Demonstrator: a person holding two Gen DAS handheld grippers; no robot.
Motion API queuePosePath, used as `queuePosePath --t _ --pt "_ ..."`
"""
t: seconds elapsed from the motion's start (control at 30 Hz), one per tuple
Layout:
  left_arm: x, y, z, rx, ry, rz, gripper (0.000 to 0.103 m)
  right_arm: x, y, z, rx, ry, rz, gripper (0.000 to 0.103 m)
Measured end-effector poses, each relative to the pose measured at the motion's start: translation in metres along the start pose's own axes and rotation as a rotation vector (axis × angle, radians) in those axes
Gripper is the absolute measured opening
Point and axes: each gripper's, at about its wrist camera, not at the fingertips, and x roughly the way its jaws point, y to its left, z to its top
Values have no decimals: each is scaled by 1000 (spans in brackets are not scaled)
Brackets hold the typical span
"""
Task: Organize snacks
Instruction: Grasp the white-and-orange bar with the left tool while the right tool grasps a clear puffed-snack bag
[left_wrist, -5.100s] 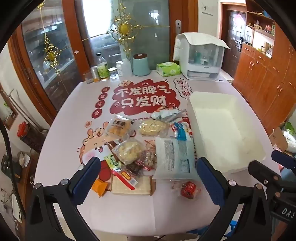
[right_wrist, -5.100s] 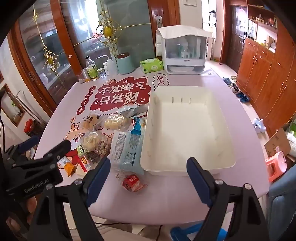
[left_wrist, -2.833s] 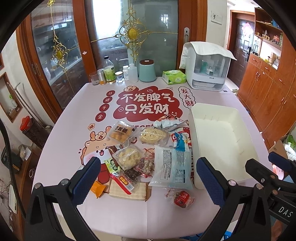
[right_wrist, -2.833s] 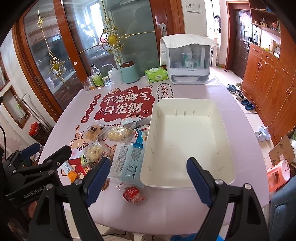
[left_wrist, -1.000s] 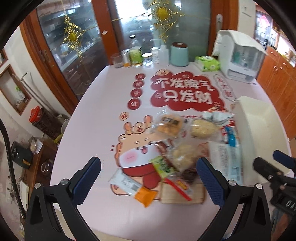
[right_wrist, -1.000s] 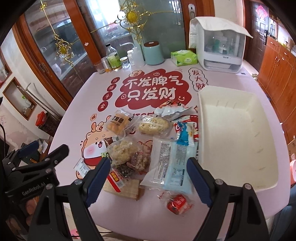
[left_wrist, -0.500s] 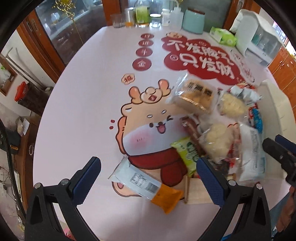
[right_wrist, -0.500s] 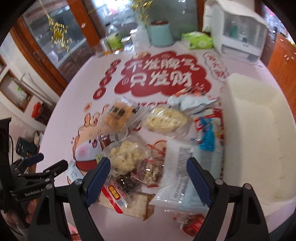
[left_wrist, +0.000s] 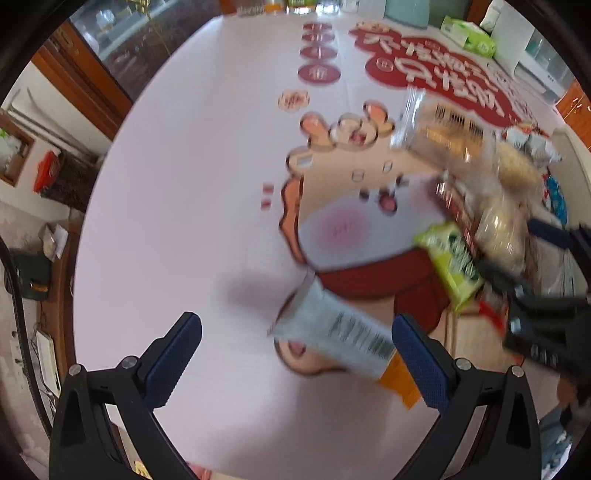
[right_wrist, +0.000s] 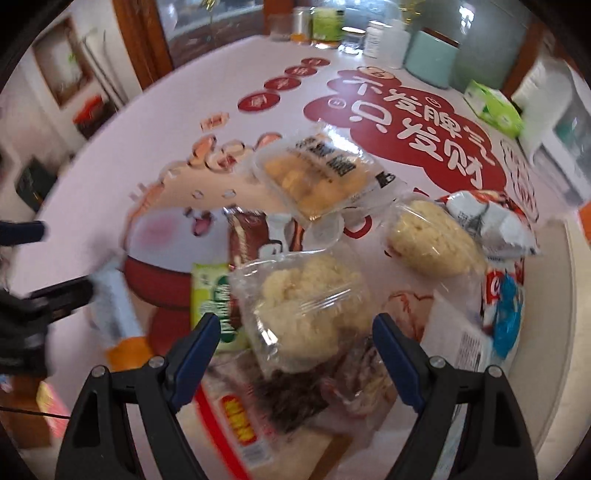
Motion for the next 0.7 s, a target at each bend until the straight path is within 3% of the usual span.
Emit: queuePosePath --t 0.1,0.4,0.57,0.7 --pt "9 3 -11 -28 59 -44 103 6 -2 -2 -37 1 -12 83" --pt "45 -2 -23 -224 215 -168 101 -4 -19 -7 -31 -56 43 39" --pt "56 -8 -19 -333 232 -181 99 -15 -31 -11 23 -87 74 33" --pt "58 -13 -12 -393 224 -138 96 -25 -48 -15 109 -110 125 26"
